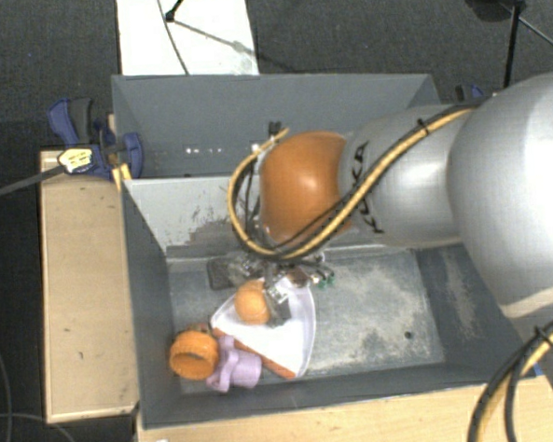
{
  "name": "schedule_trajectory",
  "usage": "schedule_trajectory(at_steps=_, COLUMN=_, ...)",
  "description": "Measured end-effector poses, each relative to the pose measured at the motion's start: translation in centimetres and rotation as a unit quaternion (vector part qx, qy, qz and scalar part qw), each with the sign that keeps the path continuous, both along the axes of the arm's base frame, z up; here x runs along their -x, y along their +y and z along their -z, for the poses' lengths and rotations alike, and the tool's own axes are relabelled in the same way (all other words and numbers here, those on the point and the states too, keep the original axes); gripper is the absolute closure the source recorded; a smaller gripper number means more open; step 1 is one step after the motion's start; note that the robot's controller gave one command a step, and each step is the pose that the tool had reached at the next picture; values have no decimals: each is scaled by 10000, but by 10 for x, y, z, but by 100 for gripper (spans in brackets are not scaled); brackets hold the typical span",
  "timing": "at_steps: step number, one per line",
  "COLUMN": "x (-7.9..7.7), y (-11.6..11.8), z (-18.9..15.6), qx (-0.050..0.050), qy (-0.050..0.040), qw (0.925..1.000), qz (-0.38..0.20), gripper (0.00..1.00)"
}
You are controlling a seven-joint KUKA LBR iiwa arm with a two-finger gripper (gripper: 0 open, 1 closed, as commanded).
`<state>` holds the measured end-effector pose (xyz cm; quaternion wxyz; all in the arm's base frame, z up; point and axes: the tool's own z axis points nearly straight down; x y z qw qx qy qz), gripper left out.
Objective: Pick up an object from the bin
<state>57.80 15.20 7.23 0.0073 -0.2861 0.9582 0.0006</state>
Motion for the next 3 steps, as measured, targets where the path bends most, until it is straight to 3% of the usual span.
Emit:
schedule_trajectory(at_steps=2, x=1, y=0, z=-8, qx=11, qy=45, qw=10000, qz=57, gripper=100)
schedule_trajectory(at_steps=3, x=1, y=1, z=-30, qx=9, qy=54, qw=9999, qz=114, gripper=100)
